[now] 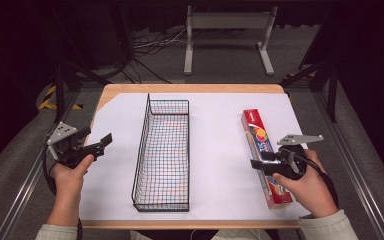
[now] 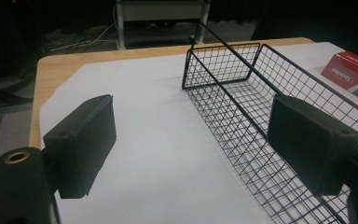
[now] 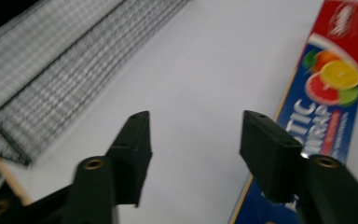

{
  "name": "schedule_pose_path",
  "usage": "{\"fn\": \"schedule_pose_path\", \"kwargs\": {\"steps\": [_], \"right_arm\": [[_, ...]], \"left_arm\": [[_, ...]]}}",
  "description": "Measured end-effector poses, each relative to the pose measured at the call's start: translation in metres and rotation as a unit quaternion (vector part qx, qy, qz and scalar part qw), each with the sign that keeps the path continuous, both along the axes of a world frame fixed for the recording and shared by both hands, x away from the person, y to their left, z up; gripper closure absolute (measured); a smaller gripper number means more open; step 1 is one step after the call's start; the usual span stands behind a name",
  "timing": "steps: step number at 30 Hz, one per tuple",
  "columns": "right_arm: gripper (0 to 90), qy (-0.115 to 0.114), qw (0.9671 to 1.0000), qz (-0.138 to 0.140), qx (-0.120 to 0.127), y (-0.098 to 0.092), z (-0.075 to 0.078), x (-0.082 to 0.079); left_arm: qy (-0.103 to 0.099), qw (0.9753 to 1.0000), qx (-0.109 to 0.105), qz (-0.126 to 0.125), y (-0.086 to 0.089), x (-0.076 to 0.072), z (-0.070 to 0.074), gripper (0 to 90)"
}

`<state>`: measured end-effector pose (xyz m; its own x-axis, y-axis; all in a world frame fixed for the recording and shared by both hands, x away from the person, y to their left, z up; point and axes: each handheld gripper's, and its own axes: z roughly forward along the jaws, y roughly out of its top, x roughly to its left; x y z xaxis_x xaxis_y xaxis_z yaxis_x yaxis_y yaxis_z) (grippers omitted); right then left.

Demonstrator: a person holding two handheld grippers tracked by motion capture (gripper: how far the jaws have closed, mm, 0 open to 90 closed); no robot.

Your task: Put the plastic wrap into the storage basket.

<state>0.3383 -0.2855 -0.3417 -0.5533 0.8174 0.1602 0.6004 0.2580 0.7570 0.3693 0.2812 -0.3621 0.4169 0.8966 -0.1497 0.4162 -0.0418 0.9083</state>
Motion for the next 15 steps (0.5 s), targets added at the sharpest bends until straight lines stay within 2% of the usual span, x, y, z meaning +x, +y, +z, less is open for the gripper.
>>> {"fn": "schedule_pose_path", "kwargs": {"steps": [2,3,5,9,11,13,15], "right_arm": [[33.8,-0.019,0.9997,-0.010,-0.008,-0.001,0.004,0.005],[33.5,-0.016,0.9995,-0.021,-0.017,0.000,0.007,0.009],[32.7,-0.015,0.9994,-0.025,-0.020,0.000,0.008,0.012],[31.1,-0.004,0.9979,-0.056,-0.032,-0.002,0.009,0.029],[29.3,0.003,0.9964,-0.074,-0.040,-0.003,0.007,0.038],[26.8,0.030,0.9946,-0.094,-0.032,-0.005,0.002,0.048],[23.8,0.042,0.9927,-0.108,-0.035,-0.005,-0.001,0.056]], "left_arm": [[0.001,1.0000,-0.002,0.005,0.002,-0.002,0.000,16.2],[0.001,1.0000,-0.002,0.005,0.002,-0.002,0.000,16.2],[0.001,1.0000,-0.003,0.008,0.004,-0.002,0.000,16.2],[0.002,0.9999,-0.003,0.011,0.006,-0.003,-0.001,16.2],[0.002,0.9999,-0.003,0.012,0.006,-0.003,-0.002,16.1],[0.003,0.9999,-0.001,0.014,0.007,-0.003,-0.002,16.2],[0.004,0.9998,0.000,0.018,0.008,-0.002,-0.004,16.1]]}}
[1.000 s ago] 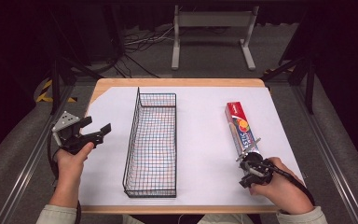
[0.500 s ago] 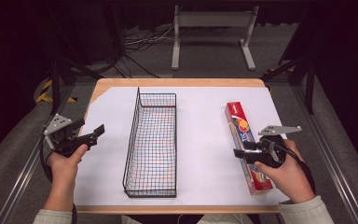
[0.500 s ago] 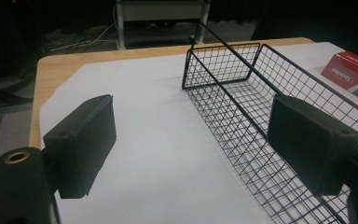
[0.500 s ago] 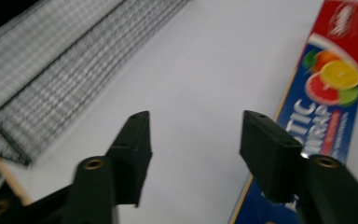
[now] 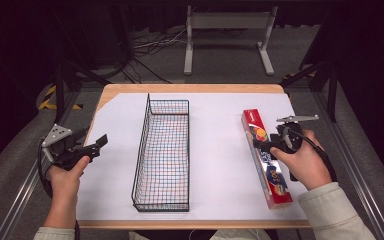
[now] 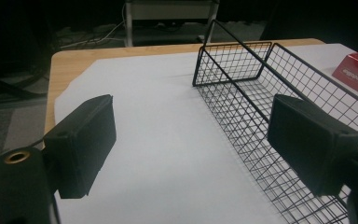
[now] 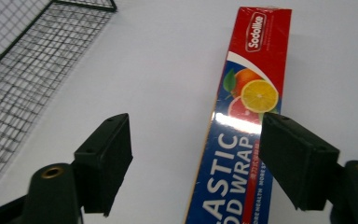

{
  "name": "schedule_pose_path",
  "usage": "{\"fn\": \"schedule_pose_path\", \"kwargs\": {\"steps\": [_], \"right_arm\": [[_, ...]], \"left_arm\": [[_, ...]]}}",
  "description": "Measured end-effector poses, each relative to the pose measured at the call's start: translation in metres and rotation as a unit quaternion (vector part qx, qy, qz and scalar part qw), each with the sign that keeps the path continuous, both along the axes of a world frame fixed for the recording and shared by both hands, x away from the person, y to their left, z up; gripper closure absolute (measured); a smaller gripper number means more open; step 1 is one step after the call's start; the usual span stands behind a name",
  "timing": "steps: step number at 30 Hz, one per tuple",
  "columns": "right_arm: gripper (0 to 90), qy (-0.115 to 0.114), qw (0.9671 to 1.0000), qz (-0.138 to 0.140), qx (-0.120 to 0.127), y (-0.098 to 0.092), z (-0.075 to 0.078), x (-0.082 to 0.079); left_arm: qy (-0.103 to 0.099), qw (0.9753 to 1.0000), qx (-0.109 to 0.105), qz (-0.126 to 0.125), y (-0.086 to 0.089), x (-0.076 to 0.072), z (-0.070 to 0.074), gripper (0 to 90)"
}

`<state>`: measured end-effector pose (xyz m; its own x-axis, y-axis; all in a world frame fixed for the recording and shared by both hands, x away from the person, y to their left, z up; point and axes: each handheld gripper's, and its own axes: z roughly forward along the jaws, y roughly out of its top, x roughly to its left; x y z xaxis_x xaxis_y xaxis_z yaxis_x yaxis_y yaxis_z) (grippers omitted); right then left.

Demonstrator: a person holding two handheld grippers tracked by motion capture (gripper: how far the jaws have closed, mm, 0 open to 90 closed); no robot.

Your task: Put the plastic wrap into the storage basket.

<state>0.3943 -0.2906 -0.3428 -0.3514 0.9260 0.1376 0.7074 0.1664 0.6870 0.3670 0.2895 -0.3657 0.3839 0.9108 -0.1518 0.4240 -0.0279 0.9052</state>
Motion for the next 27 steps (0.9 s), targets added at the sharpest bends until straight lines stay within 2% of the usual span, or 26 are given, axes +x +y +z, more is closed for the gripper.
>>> {"fn": "schedule_pose_path", "kwargs": {"steps": [5,6,7,11,12,15,19,24,27], "right_arm": [[20.4,0.026,0.9990,-0.014,-0.033,0.000,-0.014,0.018],[22.0,0.040,0.9983,-0.027,-0.034,0.000,-0.016,0.020],[22.5,0.067,0.9962,-0.039,-0.038,0.000,-0.020,0.023],[18.9,0.098,0.9929,-0.048,-0.047,0.001,-0.028,0.031],[18.9,0.098,0.9929,-0.048,-0.047,0.001,-0.028,0.031],[17.1,0.121,0.9896,-0.047,-0.062,0.004,-0.034,0.038],[18.3,0.132,0.9870,-0.049,-0.077,0.007,-0.042,0.044],[26.2,0.152,0.9823,-0.042,-0.102,0.010,-0.050,0.050],[28.9,0.161,0.9801,-0.049,-0.105,0.010,-0.053,0.052]], "left_arm": [[0.000,1.0000,-0.002,0.005,0.002,0.000,-0.001,16.0],[0.000,1.0000,-0.002,0.005,0.003,0.000,-0.001,16.0],[0.000,1.0000,-0.002,0.005,0.003,0.000,-0.001,16.0],[0.002,1.0000,0.002,0.006,0.002,0.001,-0.002,16.1],[0.003,1.0000,0.003,0.006,0.003,0.001,-0.002,16.1],[0.006,0.9999,0.001,0.009,0.004,0.001,-0.002,16.1],[0.005,0.9999,-0.002,0.013,0.006,0.001,-0.002,16.2],[0.004,0.9998,-0.005,0.017,0.009,0.000,-0.001,16.2],[0.006,0.9998,-0.006,0.020,0.011,0.000,-0.001,16.1]]}}
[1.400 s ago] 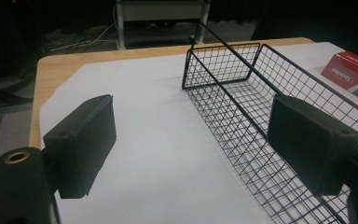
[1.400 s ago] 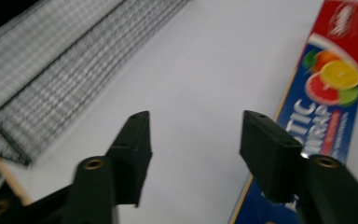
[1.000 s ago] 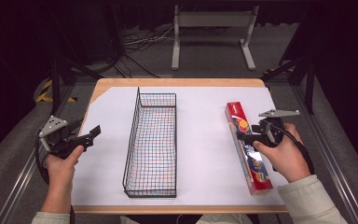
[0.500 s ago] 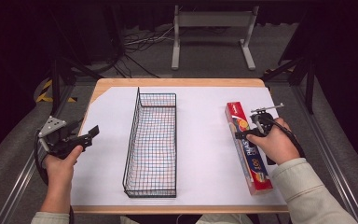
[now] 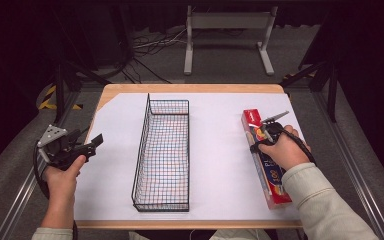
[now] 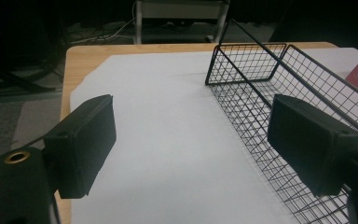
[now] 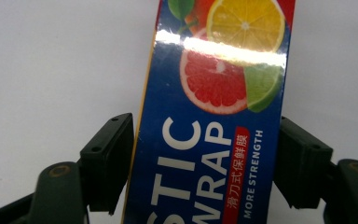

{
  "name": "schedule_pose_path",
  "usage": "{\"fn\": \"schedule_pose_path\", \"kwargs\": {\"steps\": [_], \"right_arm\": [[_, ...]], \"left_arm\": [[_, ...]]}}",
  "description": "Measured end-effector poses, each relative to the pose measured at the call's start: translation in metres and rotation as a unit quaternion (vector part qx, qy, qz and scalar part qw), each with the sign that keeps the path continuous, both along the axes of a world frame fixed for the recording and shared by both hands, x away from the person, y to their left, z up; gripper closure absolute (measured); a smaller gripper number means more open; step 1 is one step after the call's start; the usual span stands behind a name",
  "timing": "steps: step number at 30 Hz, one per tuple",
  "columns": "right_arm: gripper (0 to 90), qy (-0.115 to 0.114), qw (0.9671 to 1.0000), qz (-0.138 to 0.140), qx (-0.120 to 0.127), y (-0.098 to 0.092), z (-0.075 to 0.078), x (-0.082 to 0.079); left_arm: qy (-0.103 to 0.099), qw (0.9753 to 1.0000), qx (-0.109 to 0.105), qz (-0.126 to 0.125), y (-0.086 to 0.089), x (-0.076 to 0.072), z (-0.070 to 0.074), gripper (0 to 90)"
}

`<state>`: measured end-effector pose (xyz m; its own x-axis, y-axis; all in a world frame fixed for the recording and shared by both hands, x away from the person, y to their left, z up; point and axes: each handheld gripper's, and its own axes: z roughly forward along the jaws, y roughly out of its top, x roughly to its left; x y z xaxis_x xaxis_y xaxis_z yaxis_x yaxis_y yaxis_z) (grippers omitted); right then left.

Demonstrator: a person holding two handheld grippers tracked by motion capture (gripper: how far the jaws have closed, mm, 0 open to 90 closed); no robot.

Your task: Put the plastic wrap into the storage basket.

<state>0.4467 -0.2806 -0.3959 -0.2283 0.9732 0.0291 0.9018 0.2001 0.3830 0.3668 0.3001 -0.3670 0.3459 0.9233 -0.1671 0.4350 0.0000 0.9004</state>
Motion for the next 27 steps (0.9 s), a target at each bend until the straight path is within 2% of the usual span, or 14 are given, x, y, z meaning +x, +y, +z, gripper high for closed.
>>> {"fn": "schedule_pose_path", "kwargs": {"steps": [4,5,7,9,13,19,27], "right_arm": [[24.7,0.014,0.9998,-0.011,-0.005,0.002,-0.003,0.001],[21.9,0.013,0.9998,-0.005,-0.016,0.003,-0.005,0.002],[25.5,0.026,0.9990,-0.019,-0.032,0.007,-0.007,0.003],[27.5,0.030,0.9987,-0.017,-0.038,0.008,-0.009,0.004],[36.2,0.047,0.9977,-0.034,-0.036,0.010,-0.009,0.004],[38.7,0.056,0.9961,-0.055,-0.042,0.012,-0.007,0.006],[39.2,0.078,0.9937,-0.076,-0.028,0.011,-0.002,0.008]], "left_arm": [[-0.001,1.0000,-0.004,0.004,0.003,-0.001,0.001,16.2],[0.000,1.0000,-0.006,0.006,0.004,-0.002,0.001,16.2],[0.000,0.9999,-0.008,0.009,0.005,-0.002,0.001,16.2],[0.000,0.9999,-0.007,0.010,0.004,-0.002,0.001,16.1],[0.001,0.9999,-0.004,0.010,0.004,-0.002,0.000,16.0],[0.002,0.9999,0.003,0.011,0.001,-0.002,-0.001,16.0],[0.001,0.9999,0.003,0.013,0.001,-0.002,0.000,16.0]]}}
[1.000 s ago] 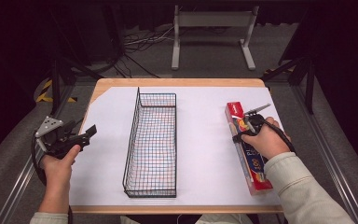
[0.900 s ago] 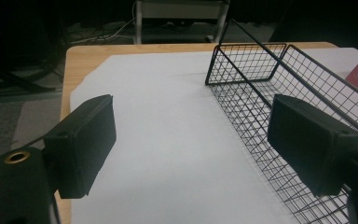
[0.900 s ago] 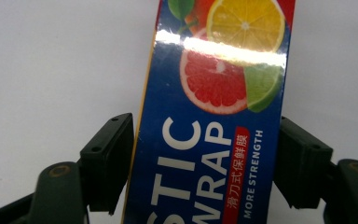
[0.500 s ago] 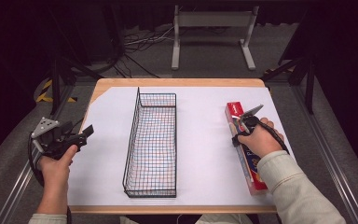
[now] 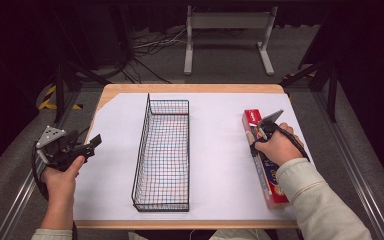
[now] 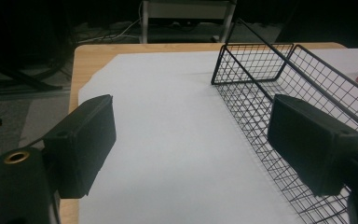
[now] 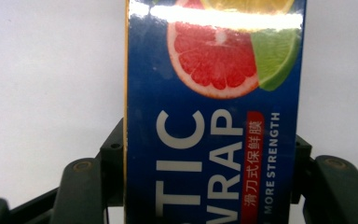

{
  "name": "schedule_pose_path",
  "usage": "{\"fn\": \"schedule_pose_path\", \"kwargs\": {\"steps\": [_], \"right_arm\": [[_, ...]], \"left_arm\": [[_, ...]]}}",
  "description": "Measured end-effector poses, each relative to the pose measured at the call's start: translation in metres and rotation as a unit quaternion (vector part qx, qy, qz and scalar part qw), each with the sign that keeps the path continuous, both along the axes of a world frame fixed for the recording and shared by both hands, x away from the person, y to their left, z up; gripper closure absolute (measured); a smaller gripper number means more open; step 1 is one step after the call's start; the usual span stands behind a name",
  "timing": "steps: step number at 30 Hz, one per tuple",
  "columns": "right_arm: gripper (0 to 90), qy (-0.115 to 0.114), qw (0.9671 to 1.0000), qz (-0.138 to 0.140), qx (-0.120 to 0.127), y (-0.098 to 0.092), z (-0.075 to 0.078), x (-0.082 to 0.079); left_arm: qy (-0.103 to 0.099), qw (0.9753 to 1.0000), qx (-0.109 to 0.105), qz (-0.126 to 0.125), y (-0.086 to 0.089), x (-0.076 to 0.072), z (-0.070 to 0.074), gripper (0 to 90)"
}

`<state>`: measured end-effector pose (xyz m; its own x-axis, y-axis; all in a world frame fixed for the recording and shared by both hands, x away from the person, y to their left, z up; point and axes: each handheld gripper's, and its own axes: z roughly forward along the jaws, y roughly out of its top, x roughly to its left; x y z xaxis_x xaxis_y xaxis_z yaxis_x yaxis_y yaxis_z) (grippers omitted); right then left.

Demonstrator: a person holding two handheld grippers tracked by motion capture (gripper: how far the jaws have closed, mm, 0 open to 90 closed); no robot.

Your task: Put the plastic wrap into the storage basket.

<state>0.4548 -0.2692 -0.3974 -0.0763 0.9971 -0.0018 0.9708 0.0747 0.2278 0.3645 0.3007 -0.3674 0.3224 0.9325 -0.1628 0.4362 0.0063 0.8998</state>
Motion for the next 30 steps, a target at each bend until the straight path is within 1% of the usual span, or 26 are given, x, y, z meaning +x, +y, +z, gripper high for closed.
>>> {"fn": "schedule_pose_path", "kwargs": {"steps": [1,3,6,7,10,12,16,18,21,22,25,30], "right_arm": [[39.2,0.001,1.0000,-0.004,0.001,0.000,0.001,0.000],[39.2,-0.005,0.9999,-0.007,0.007,0.002,0.005,0.000],[39.2,-0.016,0.9998,-0.006,0.007,0.005,0.011,-0.001],[39.2,-0.017,0.9998,-0.009,0.010,0.006,0.014,0.000],[39.3,-0.010,0.9994,-0.024,0.021,0.010,0.023,0.001],[39.3,-0.009,0.9993,-0.025,0.025,0.014,0.028,0.002],[39.3,-0.026,0.9993,-0.016,0.023,0.024,0.039,0.005],[39.3,-0.030,0.9989,-0.022,0.030,0.029,0.044,0.007],[39.4,-0.022,0.9982,-0.035,0.042,0.038,0.051,0.010],[39.4,-0.022,0.9982,-0.035,0.042,0.038,0.051,0.010],[39.5,-0.019,0.9986,-0.030,0.038,0.049,0.056,0.013],[39.4,-0.030,0.9988,-0.020,0.035,0.068,0.068,0.015]], "left_arm": [[0.000,1.0000,0.000,0.000,0.000,0.000,0.000,16.0],[0.000,1.0000,0.001,-0.001,0.000,0.000,0.000,16.0],[-0.001,1.0000,0.001,-0.002,0.000,-0.001,0.001,16.0],[-0.001,1.0000,0.001,-0.002,0.000,-0.001,0.000,16.0],[-0.001,1.0000,0.001,0.001,0.001,-0.003,0.000,16.0],[-0.001,1.0000,0.001,0.003,0.002,-0.005,0.000,16.0],[-0.001,1.0000,0.001,0.005,0.005,-0.008,0.000,15.9],[-0.001,1.0000,0.002,0.010,0.007,-0.011,0.000,15.9],[0.000,0.9999,0.003,0.011,0.009,-0.014,-0.001,16.0],[0.000,0.9999,0.003,0.011,0.009,-0.014,-0.001,16.0],[0.000,0.9999,0.001,0.014,0.012,-0.017,-0.001,15.9],[-0.001,0.9998,-0.006,0.019,0.015,-0.018,-0.001,15.9]]}}
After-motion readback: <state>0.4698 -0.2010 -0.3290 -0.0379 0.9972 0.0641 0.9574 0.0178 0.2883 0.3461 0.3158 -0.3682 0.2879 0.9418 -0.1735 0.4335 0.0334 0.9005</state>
